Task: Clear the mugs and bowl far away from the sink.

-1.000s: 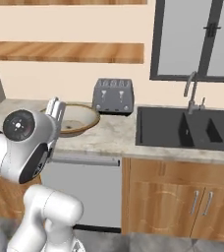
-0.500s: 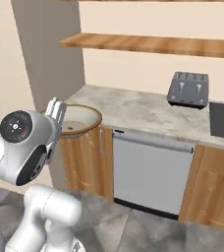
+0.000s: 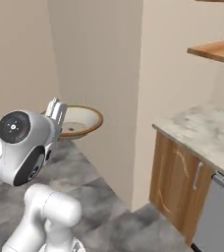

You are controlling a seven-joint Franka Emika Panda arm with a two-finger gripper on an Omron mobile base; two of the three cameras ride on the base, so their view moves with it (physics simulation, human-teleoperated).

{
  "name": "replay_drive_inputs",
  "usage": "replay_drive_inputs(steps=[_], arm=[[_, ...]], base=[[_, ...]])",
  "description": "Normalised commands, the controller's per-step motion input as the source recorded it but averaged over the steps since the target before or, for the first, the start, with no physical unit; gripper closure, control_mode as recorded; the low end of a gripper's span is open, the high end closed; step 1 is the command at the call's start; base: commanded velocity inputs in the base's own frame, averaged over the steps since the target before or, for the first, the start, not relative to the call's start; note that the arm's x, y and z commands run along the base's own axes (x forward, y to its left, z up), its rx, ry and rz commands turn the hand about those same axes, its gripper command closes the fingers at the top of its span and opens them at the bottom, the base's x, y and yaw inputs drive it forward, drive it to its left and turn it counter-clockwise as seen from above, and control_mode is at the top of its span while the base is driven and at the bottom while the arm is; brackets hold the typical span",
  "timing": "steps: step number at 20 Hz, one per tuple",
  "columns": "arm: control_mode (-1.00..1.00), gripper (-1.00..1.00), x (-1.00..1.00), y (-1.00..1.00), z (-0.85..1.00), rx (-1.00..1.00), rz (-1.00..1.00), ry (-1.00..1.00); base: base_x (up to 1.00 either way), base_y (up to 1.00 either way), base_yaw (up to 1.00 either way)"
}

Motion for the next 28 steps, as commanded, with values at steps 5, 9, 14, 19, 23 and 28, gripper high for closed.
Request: replay_drive_inputs(steps=[5, 9, 14, 19, 23, 28], arm=[[1.0, 1.0, 0.0, 0.0, 0.0, 0.0, 0.0, 0.0], [1.0, 1.0, 0.0, 0.0, 0.0, 0.0, 0.0, 0.0], [1.0, 1.0, 0.0, 0.0, 0.0, 0.0, 0.0, 0.0], [1.0, 1.0, 0.0, 0.0, 0.0, 0.0, 0.0, 0.0], [1.0, 1.0, 0.0, 0.0, 0.0, 0.0, 0.0, 0.0], [1.0, 1.0, 0.0, 0.0, 0.0, 0.0, 0.0, 0.0]], base=[[-0.01, 0.19, 1.0], [-0.01, 0.09, 1.0], [0.0, 0.0, 1.0], [0.0, 0.0, 1.0], [0.0, 0.0, 1.0], [-0.01, 0.0, 1.0]])
